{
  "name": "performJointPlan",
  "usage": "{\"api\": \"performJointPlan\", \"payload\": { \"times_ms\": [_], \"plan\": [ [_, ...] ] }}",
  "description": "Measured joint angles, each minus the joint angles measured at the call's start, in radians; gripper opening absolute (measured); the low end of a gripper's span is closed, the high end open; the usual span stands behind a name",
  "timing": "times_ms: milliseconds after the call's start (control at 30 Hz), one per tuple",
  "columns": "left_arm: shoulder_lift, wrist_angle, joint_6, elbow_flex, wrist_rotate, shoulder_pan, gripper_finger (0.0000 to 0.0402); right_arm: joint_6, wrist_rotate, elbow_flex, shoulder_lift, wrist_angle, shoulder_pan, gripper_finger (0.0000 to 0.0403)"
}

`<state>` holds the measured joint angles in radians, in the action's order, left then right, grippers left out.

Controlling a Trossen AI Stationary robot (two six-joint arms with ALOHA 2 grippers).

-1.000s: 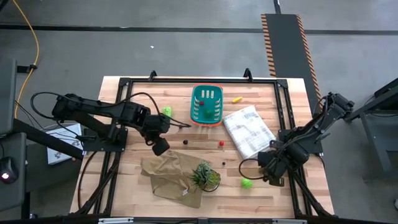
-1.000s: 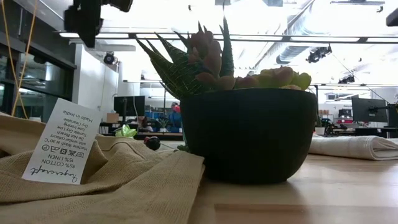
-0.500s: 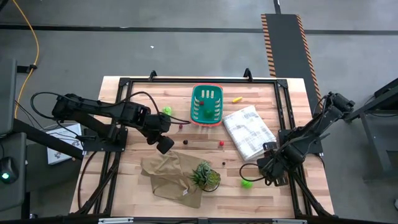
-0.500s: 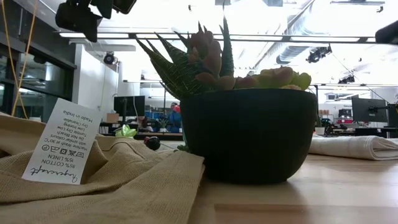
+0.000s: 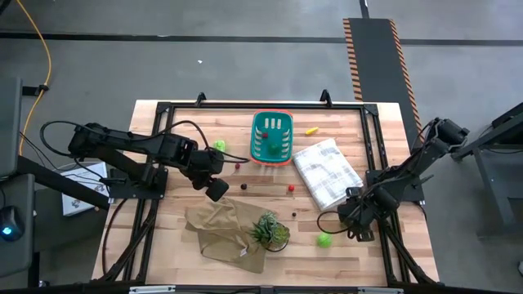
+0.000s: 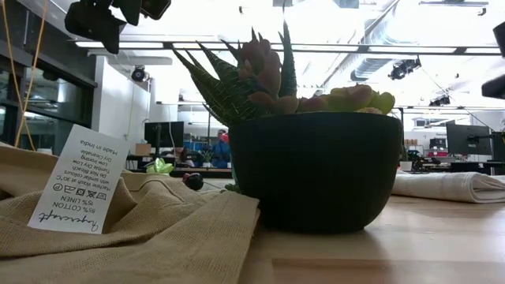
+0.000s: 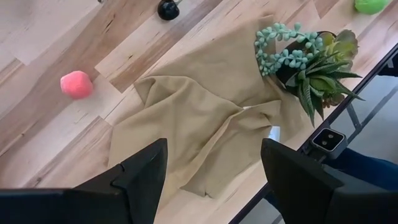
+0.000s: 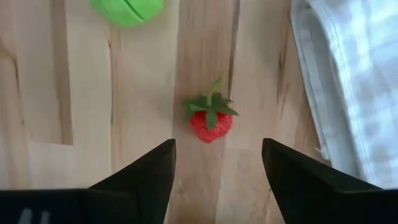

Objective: Pick and placing Produce into tupperware
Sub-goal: Put the red strawberry into the green basket

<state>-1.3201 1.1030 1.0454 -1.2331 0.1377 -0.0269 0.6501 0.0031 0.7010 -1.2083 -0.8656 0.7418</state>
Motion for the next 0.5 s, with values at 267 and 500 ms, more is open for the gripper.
{"api": "performJointPlan", "payload": {
  "times_ms": [267, 500],
  "plan": [
    [0.000, 0.000, 0.017, 0.000, 0.000, 0.000, 0.0248, 0.004, -0.014, -0.052, -0.001, 0.089, -0.008, 0.0228],
    [0.000, -0.001, 0.018, 0.000, 0.000, 0.000, 0.0248, 0.022, -0.045, -0.108, -0.002, 0.185, -0.022, 0.0228]
  ]
}}
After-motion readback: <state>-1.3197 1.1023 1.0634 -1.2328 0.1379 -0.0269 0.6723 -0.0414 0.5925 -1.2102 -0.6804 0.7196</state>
